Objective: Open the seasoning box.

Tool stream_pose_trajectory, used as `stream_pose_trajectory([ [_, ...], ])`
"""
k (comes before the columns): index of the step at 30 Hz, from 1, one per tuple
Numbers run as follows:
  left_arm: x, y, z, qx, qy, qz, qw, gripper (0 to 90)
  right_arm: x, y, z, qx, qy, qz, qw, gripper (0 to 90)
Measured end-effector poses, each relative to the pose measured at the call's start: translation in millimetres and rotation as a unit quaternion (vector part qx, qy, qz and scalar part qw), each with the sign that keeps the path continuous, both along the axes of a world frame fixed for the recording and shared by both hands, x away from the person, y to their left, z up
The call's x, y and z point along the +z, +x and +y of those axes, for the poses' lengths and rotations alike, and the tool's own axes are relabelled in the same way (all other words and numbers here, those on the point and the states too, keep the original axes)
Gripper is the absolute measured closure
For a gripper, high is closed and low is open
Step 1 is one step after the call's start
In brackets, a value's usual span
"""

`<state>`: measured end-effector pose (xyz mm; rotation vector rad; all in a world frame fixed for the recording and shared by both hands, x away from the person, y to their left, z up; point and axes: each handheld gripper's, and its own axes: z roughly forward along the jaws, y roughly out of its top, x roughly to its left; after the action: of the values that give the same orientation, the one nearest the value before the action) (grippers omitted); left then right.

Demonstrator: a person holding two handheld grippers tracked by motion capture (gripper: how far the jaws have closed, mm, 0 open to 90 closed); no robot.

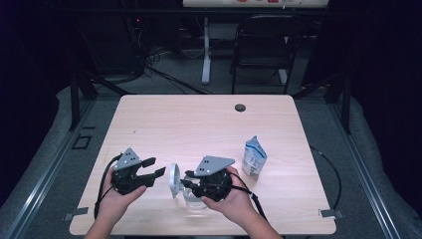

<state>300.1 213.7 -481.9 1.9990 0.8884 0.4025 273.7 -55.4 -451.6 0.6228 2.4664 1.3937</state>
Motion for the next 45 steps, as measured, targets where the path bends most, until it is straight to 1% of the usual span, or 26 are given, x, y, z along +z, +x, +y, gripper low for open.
stream_pose_trajectory([
  [3,-0.3,0.2,0.3,0.0,0.0,0.0,1.0,47.9,0.2,0.2,-3.2,-0.006,0.006,-0.002,1.0,64.4],
  [4,-0.3,0.2,0.3,0.0,0.0,0.0,1.0,47.9,0.2,0.2,-3.2,-0.006,0.006,-0.002,1.0,64.4],
  [6,-0.4,0.4,0.7,0.002,0.0,0.0,1.0,47.8,-0.3,-0.2,-5.3,-0.012,0.008,-0.005,0.9999,59.9],
  [11,-0.8,0.6,0.8,0.004,0.002,-0.001,1.0,47.8,-3.5,-0.8,-11.3,-0.018,0.013,-0.006,0.9997,56.6],
  [18,-0.4,0.6,1.5,0.004,0.004,0.001,1.0,47.8,-7.6,-2.1,-23.4,-0.037,0.018,-0.007,0.9991,55.0],
  [23,-0.8,0.4,1.0,0.005,0.002,-0.001,1.0,47.8,-9.1,-5.5,-39.1,-0.059,0.027,-0.013,0.9978,55.0],
  [24,-0.8,0.4,1.0,0.005,0.002,-0.001,1.0,47.8,-9.1,-5.5,-39.1,-0.059,0.027,-0.013,0.9978,55.0],
  [25,-0.7,0.4,0.9,0.005,0.002,-0.002,1.0,47.7,-9.1,-7.8,-45.5,-0.066,0.028,-0.017,0.9973,55.0],
  [26,-0.7,0.3,0.9,0.005,0.002,-0.002,1.0,47.7,-9.1,-7.8,-45.5,-0.066,0.028,-0.017,0.9973,55.0],
  [27,-0.7,0.3,0.9,0.005,0.002,-0.002,1.0,47.7,-9.0,-10.0,-52.9,-0.075,0.028,-0.02,0.9966,55.1],
  [30,-0.9,0.4,0.8,0.005,0.002,-0.001,1.0,47.6,-8.9,-12.3,-66.3,-0.09,0.035,-0.016,0.9952,57.9],
  [31,-0.9,0.4,0.8,0.005,0.002,-0.001,1.0,47.6,-8.9,-12.3,-66.3,-0.09,0.035,-0.016,0.9952,57.9],
  [32,-0.8,0.3,0.6,0.004,0.002,-0.001,1.0,47.6,-9.0,-13.0,-75.3,-0.102,0.039,-0.014,0.9939,59.0],
  [33,-0.6,0.3,0.6,0.004,0.001,-0.001,1.0,47.6,-9.2,-12.9,-79.6,-0.108,0.041,-0.013,0.9932,59.4],
  [34,-0.6,0.3,0.6,0.004,0.001,-0.001,1.0,47.6,-9.2,-12.9,-79.6,-0.108,0.041,-0.013,0.9932,59.4],
  [35,-0.4,0.3,0.7,0.004,0.002,-0.002,1.0,47.6,-9.1,-13.0,-83.7,-0.113,0.043,-0.012,0.9926,60.0],
  [36,-0.4,0.2,0.8,0.005,0.001,-0.003,1.0,47.6,-8.8,-13.5,-87.9,-0.119,0.043,-0.012,0.9919,60.1],
  [37,-0.3,0.1,1.0,0.006,0.001,-0.003,1.0,47.6,-8.1,-14.8,-95.7,-0.129,0.047,-0.015,0.9904,60.6],
  [38,-0.3,0.1,1.0,0.006,0.001,-0.003,1.0,47.6,-8.1,-14.8,-95.7,-0.129,0.047,-0.015,0.9904,60.6],
  [39,-0.3,0.1,1.2,0.006,0.001,-0.003,1.0,47.6,-7.3,-16.8,-103.3,-0.14,0.049,-0.018,0.9888,60.8],
  [40,-0.3,0.1,1.2,0.006,0.001,-0.003,1.0,47.6,-7.3,-16.8,-103.3,-0.14,0.049,-0.018,0.9888,60.8],
  [41,-0.5,0.1,1.0,0.006,0.002,-0.002,1.0,47.6,-7.4,-18.7,-110.4,-0.15,0.05,-0.02,0.9872,61.8],
  [42,-0.5,0.1,1.0,0.006,0.002,-0.002,1.0,47.6,-7.4,-18.7,-110.4,-0.15,0.05,-0.02,0.9872,61.8],
  [43,-0.7,0.3,0.9,0.005,0.002,-0.001,1.0,47.6,-8.2,-20.5,-116.8,-0.16,0.052,-0.017,0.9856,63.7],
  [44,-0.7,0.3,0.9,0.005,0.002,-0.001,1.0,47.7,-8.2,-20.5,-116.8,-0.16,0.052,-0.017,0.9856,63.7],
  [45,-0.7,0.3,0.7,0.005,0.002,-0.002,1.0,47.6,-9.0,-22.0,-123.3,-0.165,0.051,-0.012,0.9848,66.2],
])
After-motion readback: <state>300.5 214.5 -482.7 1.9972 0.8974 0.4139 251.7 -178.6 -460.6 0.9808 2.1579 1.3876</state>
